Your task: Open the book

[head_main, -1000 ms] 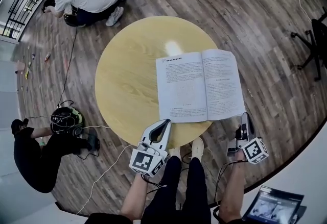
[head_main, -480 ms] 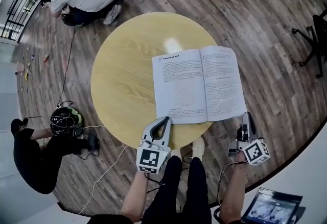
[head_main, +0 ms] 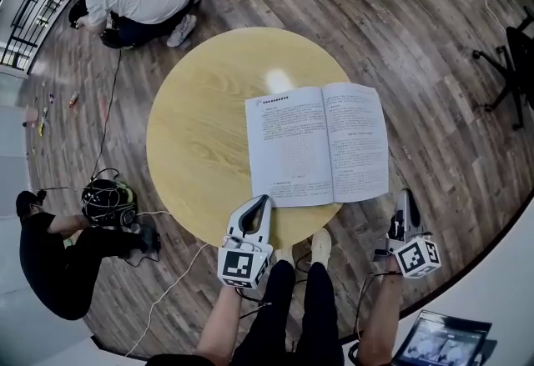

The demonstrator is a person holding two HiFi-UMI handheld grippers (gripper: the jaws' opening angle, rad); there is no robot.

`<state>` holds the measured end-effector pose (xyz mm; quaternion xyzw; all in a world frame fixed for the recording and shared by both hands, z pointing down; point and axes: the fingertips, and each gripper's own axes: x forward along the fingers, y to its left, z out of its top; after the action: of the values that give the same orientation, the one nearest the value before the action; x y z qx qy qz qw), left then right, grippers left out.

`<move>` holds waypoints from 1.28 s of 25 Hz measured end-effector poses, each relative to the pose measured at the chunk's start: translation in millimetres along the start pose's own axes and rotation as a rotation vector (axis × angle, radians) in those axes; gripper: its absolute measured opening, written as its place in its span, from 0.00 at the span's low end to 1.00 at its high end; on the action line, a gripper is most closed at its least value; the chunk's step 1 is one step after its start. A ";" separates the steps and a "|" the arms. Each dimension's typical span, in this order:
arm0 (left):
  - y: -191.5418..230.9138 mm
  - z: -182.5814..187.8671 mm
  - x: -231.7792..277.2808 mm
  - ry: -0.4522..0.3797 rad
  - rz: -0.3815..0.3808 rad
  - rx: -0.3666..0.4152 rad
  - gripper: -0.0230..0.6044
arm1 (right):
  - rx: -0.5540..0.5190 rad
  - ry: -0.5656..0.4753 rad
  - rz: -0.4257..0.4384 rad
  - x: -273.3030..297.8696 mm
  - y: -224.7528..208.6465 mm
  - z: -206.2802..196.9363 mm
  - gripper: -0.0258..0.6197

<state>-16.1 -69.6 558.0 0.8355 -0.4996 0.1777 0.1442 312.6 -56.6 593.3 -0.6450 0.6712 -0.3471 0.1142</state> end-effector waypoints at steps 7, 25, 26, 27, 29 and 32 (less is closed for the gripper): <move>1.4 1.0 -1.0 -0.014 0.005 -0.011 0.03 | -0.136 -0.031 0.053 2.2 35.5 26.6 0.06; 6.5 173.3 -118.1 -0.293 0.018 0.037 0.03 | -0.324 -0.153 0.307 -57.5 236.1 134.8 0.06; 5.6 184.8 -129.6 -0.309 0.017 0.045 0.03 | -0.332 -0.163 0.316 -66.7 250.7 141.4 0.06; 3.7 195.6 -141.2 -0.322 0.014 0.050 0.03 | -0.339 -0.168 0.324 -76.0 265.3 146.8 0.06; -3.6 215.8 -160.7 -0.348 -0.002 0.052 0.03 | -0.363 -0.167 0.354 -91.5 295.0 154.7 0.06; -21.2 239.8 -177.9 -0.382 -0.036 0.069 0.03 | -0.420 -0.156 0.419 -108.1 338.6 158.3 0.06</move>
<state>-38.6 -20.9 263.5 0.8672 -0.4966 0.0302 0.0214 156.8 -29.6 237.8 -0.5266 0.8360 -0.1191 0.0985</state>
